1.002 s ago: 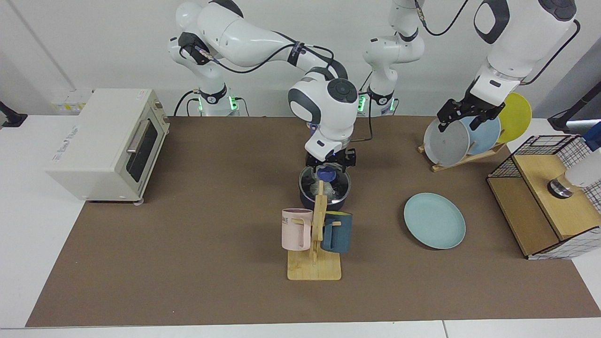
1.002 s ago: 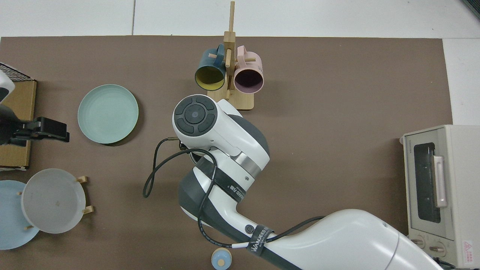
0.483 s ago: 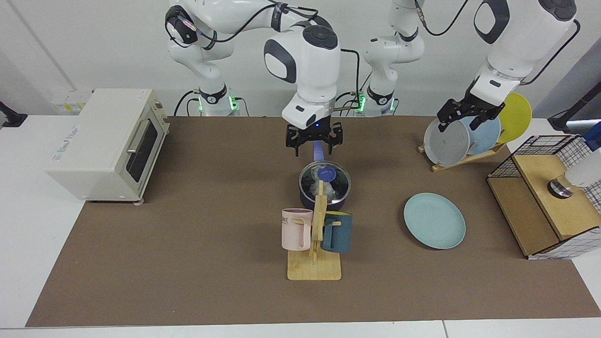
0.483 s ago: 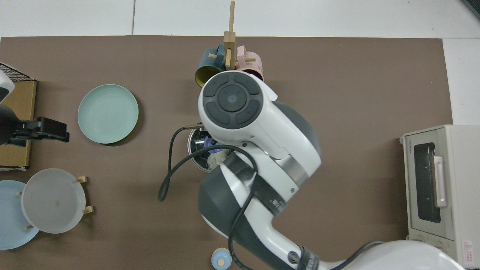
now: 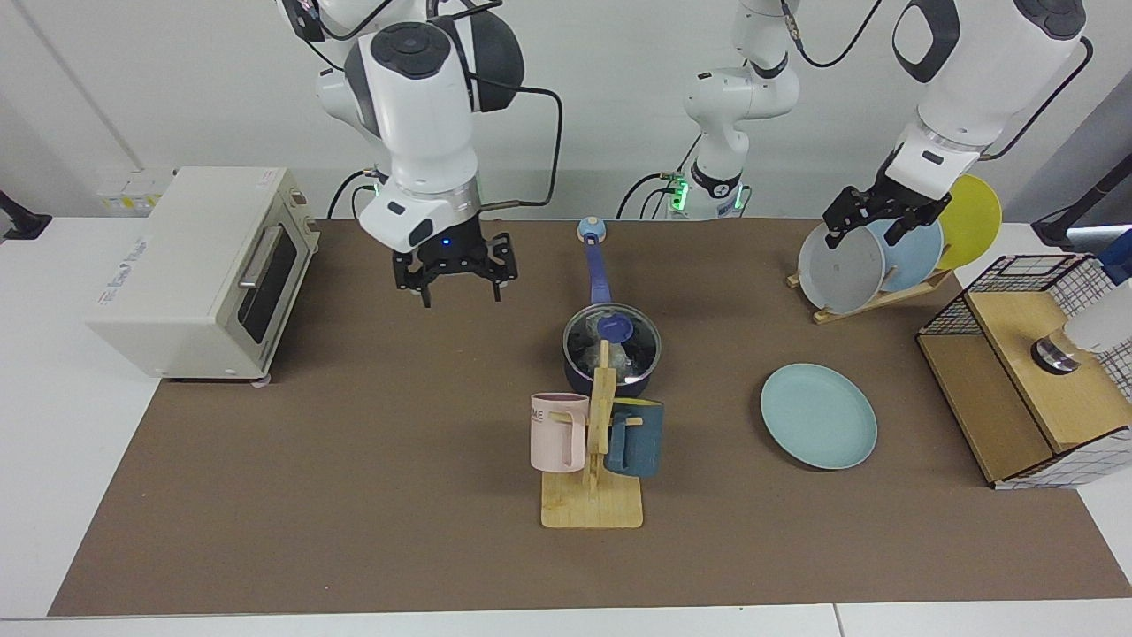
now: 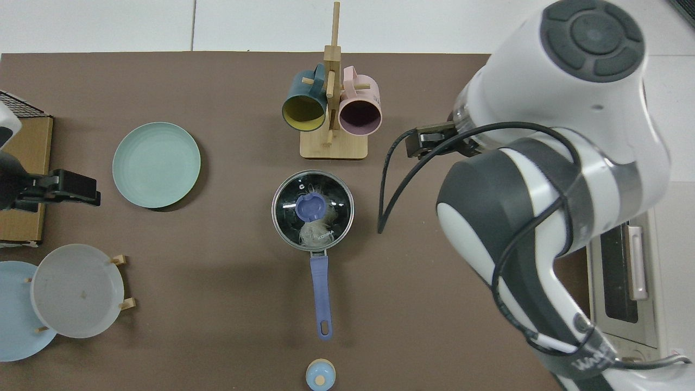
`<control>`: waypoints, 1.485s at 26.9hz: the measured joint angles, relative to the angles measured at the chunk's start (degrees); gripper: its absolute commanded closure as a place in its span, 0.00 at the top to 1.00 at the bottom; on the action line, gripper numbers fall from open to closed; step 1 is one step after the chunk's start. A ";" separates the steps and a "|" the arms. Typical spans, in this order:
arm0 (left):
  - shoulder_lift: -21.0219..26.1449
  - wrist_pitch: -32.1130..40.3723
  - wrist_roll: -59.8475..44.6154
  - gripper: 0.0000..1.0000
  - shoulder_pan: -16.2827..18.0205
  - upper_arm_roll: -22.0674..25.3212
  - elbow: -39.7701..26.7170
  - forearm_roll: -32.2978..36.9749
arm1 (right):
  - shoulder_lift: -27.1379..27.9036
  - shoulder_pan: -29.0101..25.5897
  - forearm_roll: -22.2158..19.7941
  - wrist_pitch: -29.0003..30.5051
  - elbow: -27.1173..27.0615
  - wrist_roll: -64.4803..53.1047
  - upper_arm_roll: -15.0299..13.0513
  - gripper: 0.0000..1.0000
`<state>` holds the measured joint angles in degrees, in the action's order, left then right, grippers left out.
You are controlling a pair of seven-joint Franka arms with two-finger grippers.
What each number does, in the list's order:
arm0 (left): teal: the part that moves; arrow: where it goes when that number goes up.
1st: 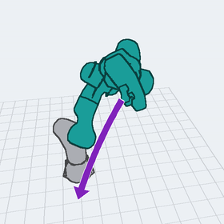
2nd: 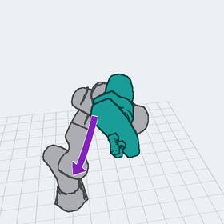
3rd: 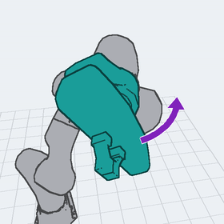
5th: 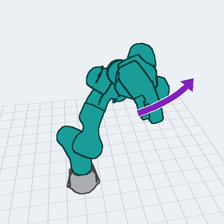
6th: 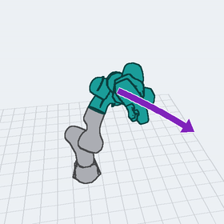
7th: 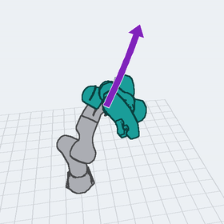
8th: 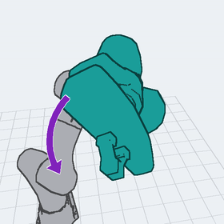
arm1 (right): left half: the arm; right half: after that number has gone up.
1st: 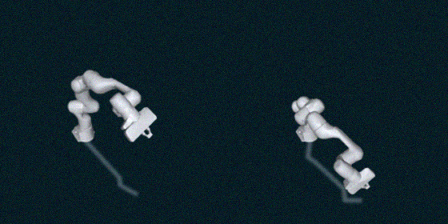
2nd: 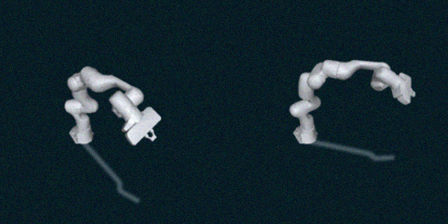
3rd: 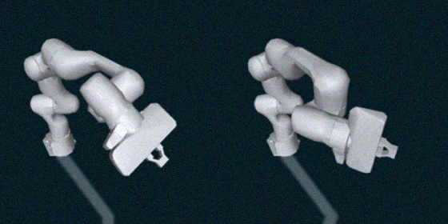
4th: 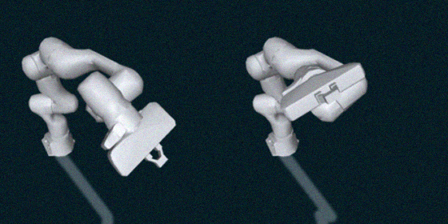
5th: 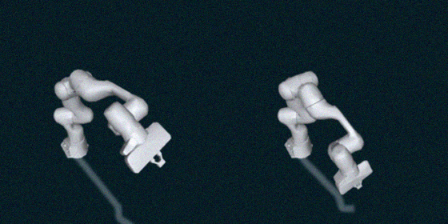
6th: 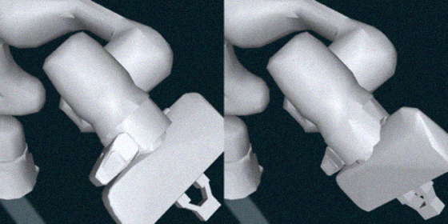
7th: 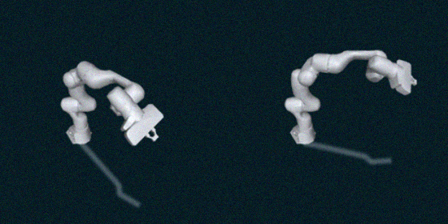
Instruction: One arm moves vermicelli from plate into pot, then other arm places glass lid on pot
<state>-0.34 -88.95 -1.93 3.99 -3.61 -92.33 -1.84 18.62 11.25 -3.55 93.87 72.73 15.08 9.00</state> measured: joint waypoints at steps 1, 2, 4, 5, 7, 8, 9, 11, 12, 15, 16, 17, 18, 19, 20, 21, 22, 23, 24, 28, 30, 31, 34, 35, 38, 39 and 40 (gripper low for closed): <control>0.00 0.00 0.00 1.00 0.00 0.00 0.00 0.00 | -0.42 0.03 0.86 -0.23 0.26 -1.86 -1.57 1.00; 0.00 0.00 0.00 1.00 0.00 0.00 0.00 0.00 | -0.85 0.03 1.81 -0.49 0.44 -3.75 -3.24 1.00; 0.00 0.00 0.00 1.00 0.00 0.00 0.00 0.00 | -1.75 -0.06 3.59 -0.84 0.67 -7.34 -6.52 1.00; 0.00 0.00 0.00 1.00 0.00 0.00 0.00 0.00 | -2.24 -0.21 4.25 -1.12 0.72 -8.96 -7.95 1.00; 0.00 0.00 0.00 1.00 0.00 0.00 0.00 0.00 | -3.36 -0.67 5.11 -2.03 0.74 -11.72 -10.38 1.00; 0.00 0.00 0.00 1.00 0.00 0.00 0.00 0.00 | -3.97 -0.91 5.32 -2.65 0.76 -12.70 -11.36 1.00; 0.00 0.00 0.00 1.00 0.00 0.00 0.00 0.00 | -4.56 -1.14 5.44 -3.37 0.78 -13.46 -12.21 1.00; 0.00 0.00 0.00 1.00 0.00 0.00 0.00 0.00 | -5.53 -1.41 5.49 -4.57 0.86 -14.89 -13.84 1.00; 0.00 0.00 0.00 1.00 0.00 0.00 0.00 0.00 | -5.88 -1.65 5.50 -4.87 0.92 -15.53 -14.48 1.00; 0.00 0.00 0.00 1.00 0.00 0.00 0.00 0.00 | -6.76 -3.36 5.50 -5.14 1.08 -16.55 -15.38 1.00; 0.00 0.00 0.00 1.00 0.00 0.00 0.00 0.00 | -7.09 -4.11 5.50 -5.22 1.15 -16.77 -15.50 1.00; 0.00 0.00 0.00 1.00 0.00 0.00 0.00 0.00 | -7.47 -4.77 5.50 -5.37 1.27 -16.88 -15.57 1.00; 0.00 0.00 0.00 1.00 0.00 0.00 0.00 0.00 | -7.92 -5.37 5.50 -5.55 1.45 -16.95 -15.61 1.00; 0.00 0.00 0.00 1.00 0.00 0.00 0.00 0.00 | -8.45 -5.88 5.50 -5.77 1.71 -16.98 -15.63 1.00; 0.00 0.00 0.00 1.00 0.00 0.00 0.00 0.00 | -9.20 -6.40 5.50 -6.06 2.14 -17.04 -15.68 1.00; 0.00 0.00 0.00 1.00 0.00 0.00 0.00 0.00 | -10.09 -6.82 5.48 -6.35 2.75 -17.11 -15.72 1.00; 0.00 0.00 0.00 1.00 0.00 0.00 0.00 0.00 | -11.11 -7.18 5.43 -6.61 3.54 -17.15 -15.74 1.00; 0.00 0.00 0.00 1.00 0.00 0.00 0.00 0.00 | -12.15 -7.46 5.39 -6.86 4.44 -17.16 -15.79 1.00; 0.00 0.00 0.00 1.00 0.00 0.00 0.00 0.00 | -13.26 -7.75 5.37 -7.08 5.49 -17.16 -15.81 1.00; 0.00 0.00 0.00 1.00 0.00 0.00 0.00 0.00 | -17.80 -8.98 5.34 -7.18 10.51 -17.17 -15.84 1.00; 0.00 0.00 0.00 1.00 0.00 0.00 0.00 0.00 | -19.92 -9.56 5.34 -6.85 13.19 -17.21 -15.86 1.00; 0.00 0.00 0.00 1.00 0.00 0.00 0.00 0.00 | -20.74 -9.72 5.34 -6.57 14.32 -17.25 -15.86 1.00; 0.00 0.00 0.00 1.00 0.00 0.00 0.00 0.00 | -22.36 -9.90 5.34 -5.40 16.81 -17.27 -15.86 1.00; 0.00 0.00 0.00 1.00 0.00 0.00 0.00 0.00 | -22.66 -9.90 5.34 -5.07 17.34 -17.27 -15.86 1.00; -0.01 0.00 0.00 1.00 0.00 0.00 0.00 0.00 | -22.94 -9.89 5.34 -4.67 18.04 -17.27 -15.76 1.00; -0.01 0.00 0.00 1.00 0.00 0.00 0.00 0.00 | -22.94 -9.87 5.34 -4.58 18.11 -17.27 -15.71 1.00; -0.01 0.00 0.00 1.00 0.00 0.00 0.00 0.00 | -22.94 -9.86 5.34 -4.49 18.16 -17.27 -15.66 1.00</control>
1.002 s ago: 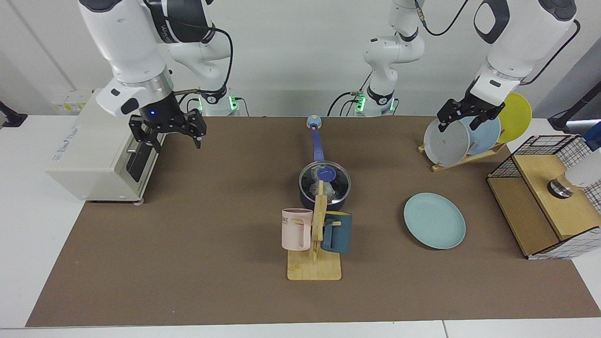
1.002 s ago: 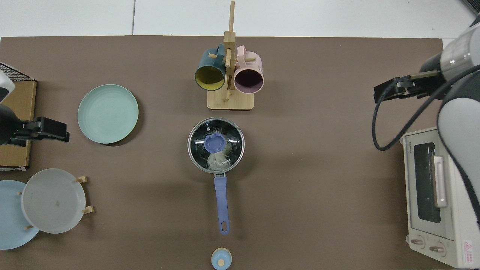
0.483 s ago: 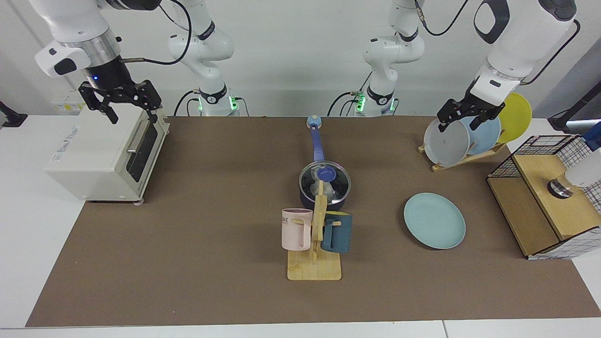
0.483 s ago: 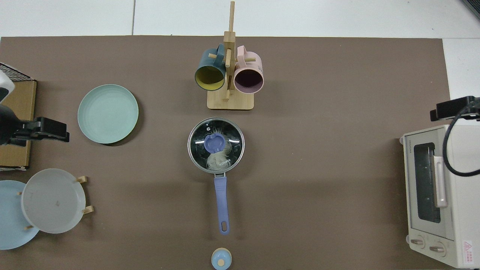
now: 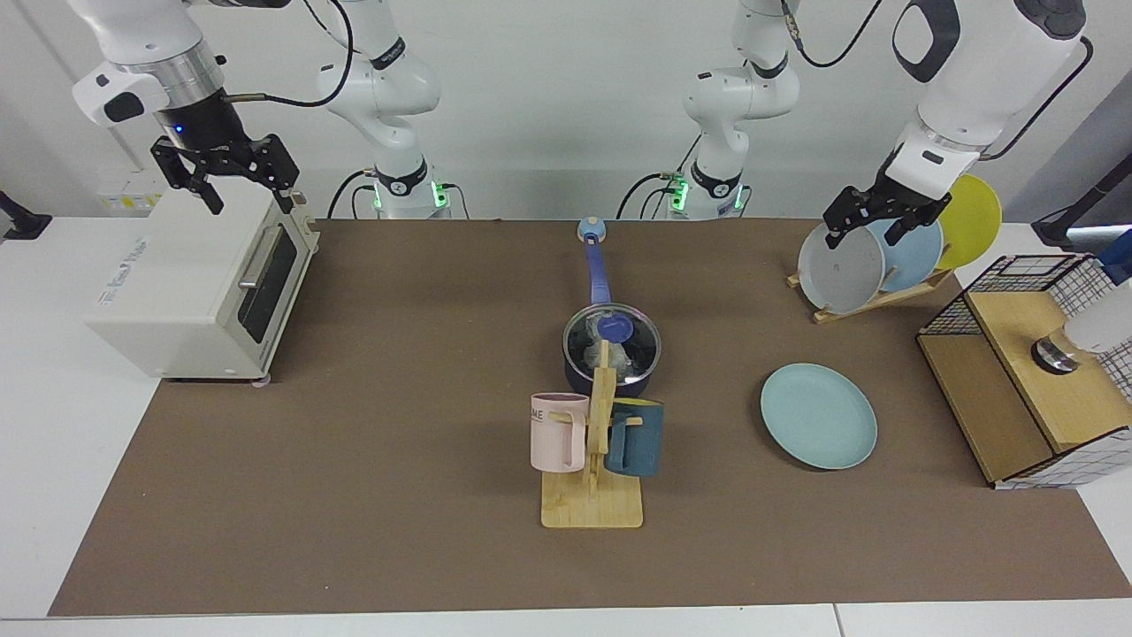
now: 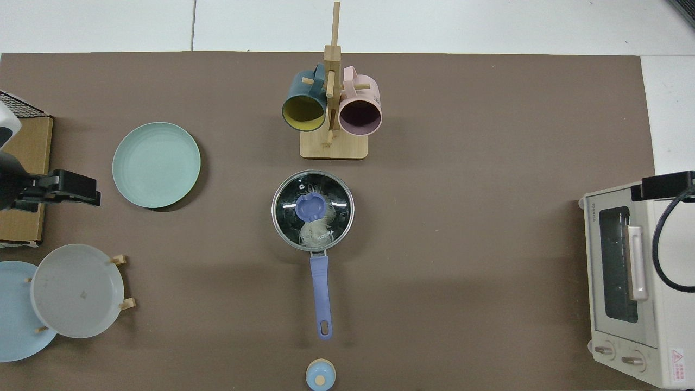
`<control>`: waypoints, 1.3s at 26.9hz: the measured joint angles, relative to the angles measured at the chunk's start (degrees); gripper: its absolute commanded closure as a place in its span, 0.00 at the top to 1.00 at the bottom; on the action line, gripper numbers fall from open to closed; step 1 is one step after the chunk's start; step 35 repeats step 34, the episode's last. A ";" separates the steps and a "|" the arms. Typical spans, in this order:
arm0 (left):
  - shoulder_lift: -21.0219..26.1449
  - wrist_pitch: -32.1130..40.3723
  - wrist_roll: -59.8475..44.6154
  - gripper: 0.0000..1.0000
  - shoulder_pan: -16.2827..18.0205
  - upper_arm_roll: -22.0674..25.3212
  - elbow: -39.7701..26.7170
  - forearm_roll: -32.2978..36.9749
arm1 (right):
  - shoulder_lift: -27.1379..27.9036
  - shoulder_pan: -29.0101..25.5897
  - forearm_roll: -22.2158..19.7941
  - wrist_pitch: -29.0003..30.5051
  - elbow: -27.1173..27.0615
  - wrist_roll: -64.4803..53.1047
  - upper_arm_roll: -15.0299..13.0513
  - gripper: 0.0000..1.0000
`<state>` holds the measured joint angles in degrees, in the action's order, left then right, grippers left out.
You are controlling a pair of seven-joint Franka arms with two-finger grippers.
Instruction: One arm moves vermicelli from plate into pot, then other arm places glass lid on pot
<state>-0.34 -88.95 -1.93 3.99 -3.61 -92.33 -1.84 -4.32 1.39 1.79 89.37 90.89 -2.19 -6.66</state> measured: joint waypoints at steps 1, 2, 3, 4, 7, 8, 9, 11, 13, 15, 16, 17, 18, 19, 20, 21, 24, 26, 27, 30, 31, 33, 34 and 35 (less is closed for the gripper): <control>0.00 0.00 0.00 1.00 0.00 0.00 0.00 0.00 | 0.00 0.01 0.00 0.05 0.05 0.00 0.05 1.00; 0.00 0.00 0.00 1.00 0.00 0.00 0.00 0.00 | 0.00 0.02 0.00 0.06 0.09 0.01 0.10 1.00; 0.00 0.00 0.00 1.00 0.00 0.00 0.00 0.00 | 0.00 0.03 0.00 0.06 0.14 0.21 0.12 1.00; 0.00 0.00 0.00 1.00 0.00 0.00 0.00 0.00 | 0.00 0.04 0.00 0.07 0.18 0.66 0.14 1.00; 0.00 0.00 0.00 1.00 0.00 0.00 0.00 0.00 | 0.00 0.05 0.00 0.08 0.29 3.15 0.16 1.00; 0.00 0.00 0.00 1.00 0.00 0.00 0.00 0.00 | 0.00 0.05 0.00 0.09 0.32 3.75 0.17 1.00; 0.00 0.00 0.00 1.00 0.00 0.00 0.00 0.00 | 0.00 0.05 0.00 0.10 0.37 4.20 0.20 1.00; 0.00 0.00 0.00 1.00 0.00 0.00 0.00 0.00 | 0.03 0.03 0.00 0.15 0.52 4.90 0.34 1.00; 0.00 0.00 0.00 1.00 0.00 0.00 0.00 0.00 | 0.26 -0.17 -0.27 0.39 0.71 5.24 0.71 1.00; 0.00 0.00 0.00 1.00 0.00 0.00 0.00 0.00 | 0.69 -1.33 -0.92 0.88 0.81 5.39 2.06 1.00; 0.00 0.00 0.00 1.00 0.00 0.00 0.00 0.00 | 0.95 -2.52 -1.23 1.05 0.83 5.39 3.40 1.00; 0.00 0.00 0.00 1.00 0.00 0.00 0.00 0.00 | 1.19 -3.78 -1.49 1.16 0.83 5.39 4.86 1.00; 0.00 0.00 0.00 1.00 0.00 0.00 0.00 0.00 | 1.41 -4.89 -1.80 1.23 0.84 5.39 6.28 1.00; 0.00 0.00 0.00 1.00 0.00 0.00 0.00 0.00 | 1.60 -5.70 -2.20 1.27 0.84 5.39 7.44 1.00; 0.00 0.00 0.00 1.00 0.00 0.00 0.00 0.00 | 1.74 -6.10 -2.54 1.30 0.84 5.39 8.19 1.00; 0.00 0.00 0.00 1.00 0.00 0.00 0.00 0.00 | 1.86 -6.23 -2.83 1.31 0.84 5.39 8.75 1.00; 0.00 0.00 0.00 1.00 0.00 0.00 0.00 0.00 | 1.94 -5.80 -3.22 1.31 0.83 5.39 9.19 1.00; 0.00 0.00 0.00 1.00 0.00 0.00 0.00 0.00 | 1.94 -4.97 -3.27 1.31 0.83 5.39 8.47 1.00; 0.00 0.00 0.00 1.00 0.00 0.00 0.00 0.00 | 1.94 -4.43 -3.28 1.31 0.83 5.39 7.85 1.00; 0.00 0.00 0.00 1.00 0.00 0.00 0.00 0.00 | 1.94 -2.90 -3.28 1.31 0.83 5.39 6.05 1.00; 0.00 0.00 0.00 1.00 0.00 0.00 0.00 0.00 | 1.94 -2.56 -3.28 1.31 0.83 5.39 5.64 1.00; 0.00 0.00 0.00 1.00 0.00 0.00 0.00 0.00 | 1.94 -2.24 -3.28 1.31 0.83 5.39 5.22 1.00; 0.00 0.00 0.00 1.00 0.00 0.00 0.00 0.00 | 1.94 -2.18 -3.28 1.31 0.83 5.39 5.14 1.00; 0.00 0.00 0.00 1.00 0.00 0.00 0.00 0.00 | 1.94 -2.18 -3.28 1.31 0.83 5.39 5.14 1.00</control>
